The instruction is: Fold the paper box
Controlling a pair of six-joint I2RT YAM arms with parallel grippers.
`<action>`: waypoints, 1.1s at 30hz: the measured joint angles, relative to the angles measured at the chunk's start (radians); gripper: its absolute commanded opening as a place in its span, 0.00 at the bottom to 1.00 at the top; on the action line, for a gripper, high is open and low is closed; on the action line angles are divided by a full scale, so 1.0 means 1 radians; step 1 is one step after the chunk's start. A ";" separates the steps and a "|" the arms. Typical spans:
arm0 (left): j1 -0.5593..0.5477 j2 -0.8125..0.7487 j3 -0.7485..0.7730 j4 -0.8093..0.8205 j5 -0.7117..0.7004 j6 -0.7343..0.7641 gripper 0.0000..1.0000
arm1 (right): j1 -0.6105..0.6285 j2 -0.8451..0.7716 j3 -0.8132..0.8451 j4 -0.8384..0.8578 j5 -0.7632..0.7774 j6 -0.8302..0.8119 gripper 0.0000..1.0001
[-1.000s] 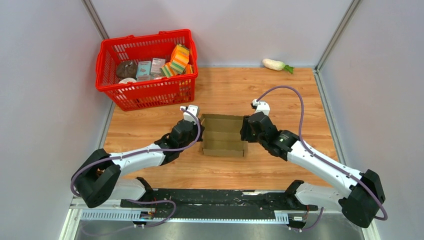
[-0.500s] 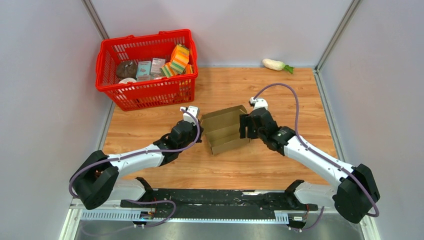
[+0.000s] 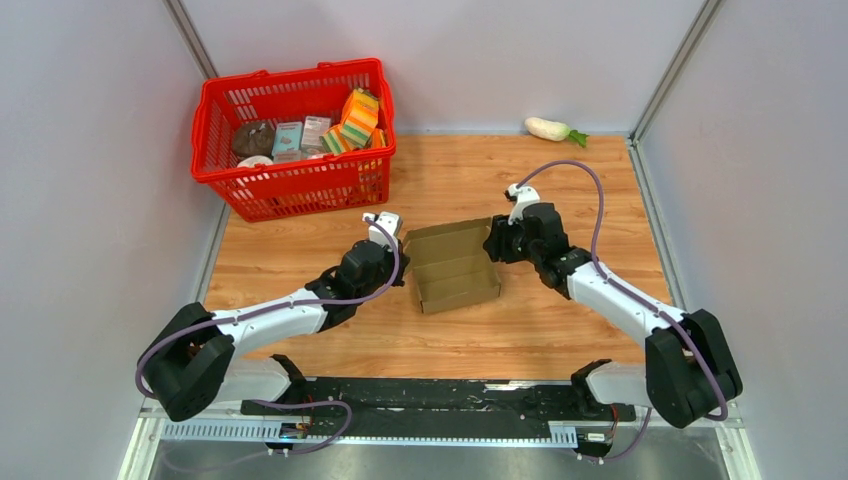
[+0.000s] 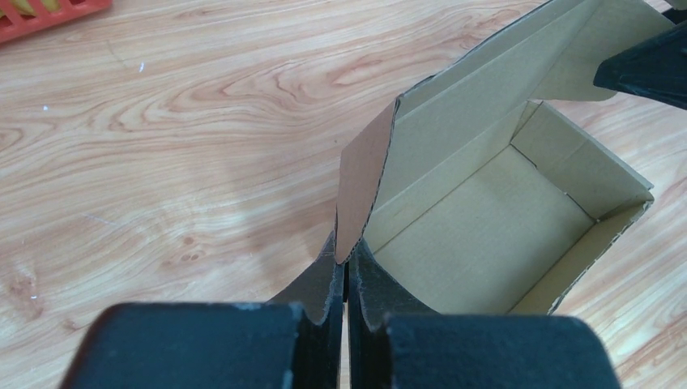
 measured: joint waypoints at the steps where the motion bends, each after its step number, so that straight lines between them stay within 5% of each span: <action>1: 0.000 0.000 0.000 -0.001 0.002 0.001 0.01 | 0.000 0.003 0.000 0.001 -0.007 -0.001 0.32; 8: -0.002 0.002 0.038 -0.056 -0.015 -0.006 0.00 | 0.047 -0.002 0.000 0.012 0.026 0.013 0.00; 19: -0.032 0.130 0.212 -0.106 -0.297 -0.161 0.00 | 0.135 -0.053 -0.049 0.119 0.281 0.151 0.02; 33: -0.130 0.215 0.135 0.040 -0.541 -0.253 0.00 | 0.363 -0.032 -0.255 0.426 0.682 0.253 0.00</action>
